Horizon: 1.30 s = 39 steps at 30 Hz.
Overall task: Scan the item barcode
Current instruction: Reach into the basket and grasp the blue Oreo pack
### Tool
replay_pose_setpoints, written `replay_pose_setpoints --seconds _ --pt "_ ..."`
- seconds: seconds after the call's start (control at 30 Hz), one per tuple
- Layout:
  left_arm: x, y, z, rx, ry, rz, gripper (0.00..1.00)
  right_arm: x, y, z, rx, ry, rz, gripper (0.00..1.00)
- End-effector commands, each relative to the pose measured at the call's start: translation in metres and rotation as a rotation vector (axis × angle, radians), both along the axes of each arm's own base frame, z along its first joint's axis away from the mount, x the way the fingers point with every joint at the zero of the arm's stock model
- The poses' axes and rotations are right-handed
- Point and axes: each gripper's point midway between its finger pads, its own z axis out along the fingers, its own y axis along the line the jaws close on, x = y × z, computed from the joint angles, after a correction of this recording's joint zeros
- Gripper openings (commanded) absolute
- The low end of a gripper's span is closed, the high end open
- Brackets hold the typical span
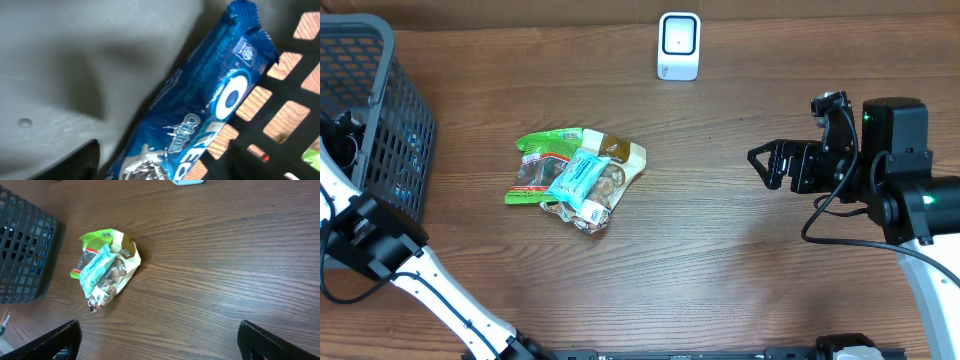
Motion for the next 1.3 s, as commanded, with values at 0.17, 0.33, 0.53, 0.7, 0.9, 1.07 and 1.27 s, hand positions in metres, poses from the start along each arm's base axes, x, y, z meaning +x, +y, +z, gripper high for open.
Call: replay_pose_setpoints --seconds 0.17,0.33,0.53,0.7,0.9,1.07,1.27 --pt "-0.003 -0.021 -0.062 -0.023 0.162 -0.049 0.04 0.001 0.002 0.011 0.007 -0.030 0.005 1.00" --pt "-0.005 -0.019 -0.069 0.040 0.230 -0.031 0.40 0.002 0.002 0.011 0.007 -0.030 0.005 1.00" --pt "0.007 -0.039 -0.068 0.035 0.225 -0.075 0.46 0.002 0.002 0.011 0.008 -0.030 0.005 1.00" --pt "0.008 -0.024 0.016 0.113 0.118 -0.010 0.45 0.002 0.002 0.011 0.008 -0.030 0.005 1.00" --pt "-0.011 -0.024 0.194 0.353 -0.183 0.042 0.55 0.001 0.002 0.011 0.008 -0.030 0.006 1.00" --pt "-0.060 -0.070 0.332 0.549 -0.437 0.054 0.61 0.001 0.003 0.012 0.016 -0.028 0.013 1.00" --pt "-0.141 -0.156 0.396 0.639 -0.540 0.046 0.61 -0.001 0.005 0.012 0.027 -0.024 0.023 1.00"
